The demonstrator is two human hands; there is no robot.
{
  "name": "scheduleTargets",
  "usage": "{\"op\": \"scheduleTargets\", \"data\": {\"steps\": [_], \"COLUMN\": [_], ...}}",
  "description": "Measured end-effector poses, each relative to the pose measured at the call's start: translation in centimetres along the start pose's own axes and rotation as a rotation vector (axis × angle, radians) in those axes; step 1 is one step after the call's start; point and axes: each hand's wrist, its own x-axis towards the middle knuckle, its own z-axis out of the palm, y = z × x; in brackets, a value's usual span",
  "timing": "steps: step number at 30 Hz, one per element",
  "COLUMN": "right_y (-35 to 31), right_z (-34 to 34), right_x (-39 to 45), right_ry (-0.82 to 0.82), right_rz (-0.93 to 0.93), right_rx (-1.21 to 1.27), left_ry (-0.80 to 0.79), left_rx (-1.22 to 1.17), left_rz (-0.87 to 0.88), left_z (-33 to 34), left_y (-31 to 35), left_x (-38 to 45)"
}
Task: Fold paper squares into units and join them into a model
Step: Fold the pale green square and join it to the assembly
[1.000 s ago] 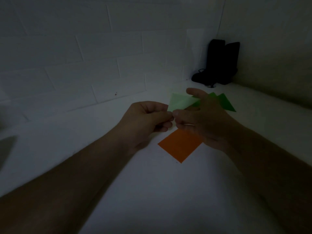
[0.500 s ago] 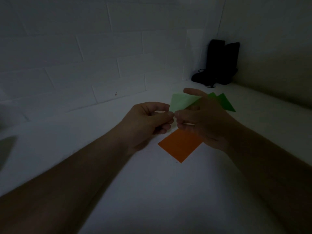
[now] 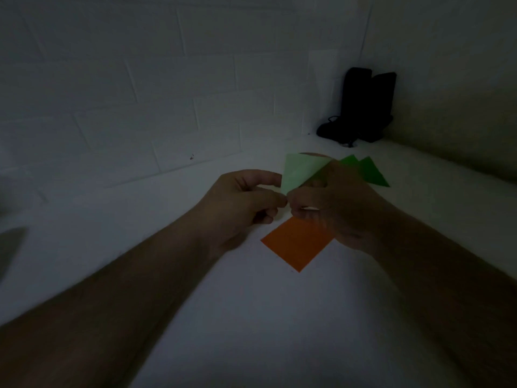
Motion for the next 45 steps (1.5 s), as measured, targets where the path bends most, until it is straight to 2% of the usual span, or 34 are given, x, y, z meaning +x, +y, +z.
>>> {"op": "scheduleTargets", "data": {"steps": [10,23,33,45], "right_y": [-1.0,-0.6,-0.8,-0.5], "right_z": [0.5,0.2,0.1,-0.3], "right_x": [-0.9,-0.4,-0.5,-0.2], "right_ry": [0.072,0.085,0.113,0.103], "right_rz": [-0.012,0.077,0.042,0.060], "right_rx": [0.003,0.086,0.027,0.101], "left_ry": [-0.014,-0.029,-0.010,-0.012], "left_rx": [-0.003,0.081,0.069,0.078], "left_rz": [0.030,0.115,0.089,0.069], "left_z": [0.0,0.0,0.0,-0.5], "left_y": [0.0,-0.3,-0.5,-0.2], "left_x": [-0.1,-0.1,0.1,0.1]}}
